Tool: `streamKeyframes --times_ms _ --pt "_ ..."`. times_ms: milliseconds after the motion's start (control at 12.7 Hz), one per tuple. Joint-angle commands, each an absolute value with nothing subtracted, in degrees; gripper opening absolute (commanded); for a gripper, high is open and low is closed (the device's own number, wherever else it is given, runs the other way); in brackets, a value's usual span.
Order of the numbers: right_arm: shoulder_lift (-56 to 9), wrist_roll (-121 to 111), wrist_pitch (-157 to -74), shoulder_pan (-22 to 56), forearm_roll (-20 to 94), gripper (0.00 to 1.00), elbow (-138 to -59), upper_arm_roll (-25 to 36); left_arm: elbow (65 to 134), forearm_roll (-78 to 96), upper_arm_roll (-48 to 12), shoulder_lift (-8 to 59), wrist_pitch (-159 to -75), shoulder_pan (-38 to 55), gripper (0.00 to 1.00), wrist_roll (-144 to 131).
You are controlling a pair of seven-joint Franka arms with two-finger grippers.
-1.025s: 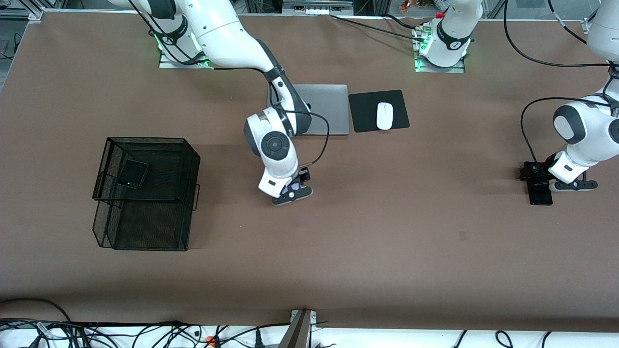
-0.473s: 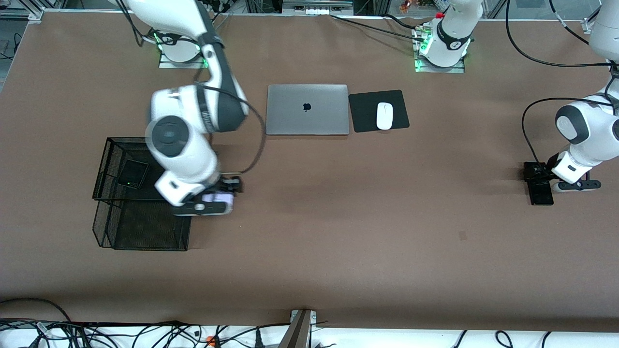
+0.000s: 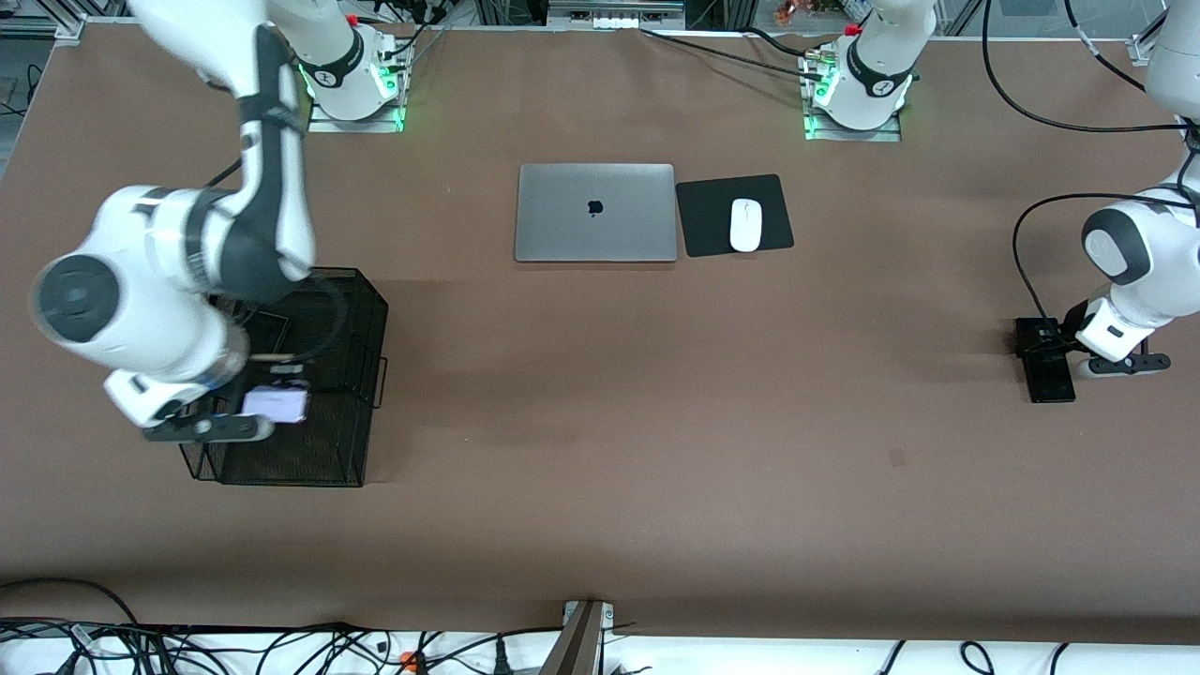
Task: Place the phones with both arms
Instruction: 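Place the white phone in the basket while the left gripper grasps the tall phone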
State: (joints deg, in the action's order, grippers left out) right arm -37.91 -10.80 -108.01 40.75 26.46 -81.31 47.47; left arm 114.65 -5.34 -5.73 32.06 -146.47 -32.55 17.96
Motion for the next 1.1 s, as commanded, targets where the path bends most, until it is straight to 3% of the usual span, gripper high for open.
streamKeyframes --times_ms 0,237,394,789,868,947,1025 --pt "-41.9 -14.1 -112.7 38.2 30.5 0.00 -80.5 46.9 109.5 -4.0 -5.9 32.3 -139.8 -31.9 0.00 17.7" --pt "-46.3 -16.4 -119.0 35.7 33.8 0.00 -80.5 45.4 108.4 -4.0 -6.3 31.3 -136.7 -29.3 0.00 12.9" --pt "-47.6 -18.6 -120.1 33.1 35.5 0.00 -80.5 42.3 106.8 -4.0 -6.4 30.9 -132.6 -24.6 0.00 10.7" --pt "-49.1 -20.1 -119.8 32.4 34.9 0.00 -80.5 41.6 100.8 -3.9 -9.0 31.0 -122.3 -12.6 0.00 3.5" --pt "-49.1 -20.4 -119.8 32.4 35.1 0.15 -80.5 41.6 99.9 -3.9 -9.4 31.1 -120.9 -9.3 0.00 -0.7" --pt "-49.2 -20.5 -120.0 32.4 35.2 0.58 -80.5 41.6 99.2 -3.9 -9.6 31.1 -119.8 -6.0 0.00 -5.2" --pt "-49.1 -20.6 -120.1 32.4 35.4 0.79 -80.5 41.6 98.4 -3.8 -9.6 31.3 -119.4 -2.6 0.00 -9.8"
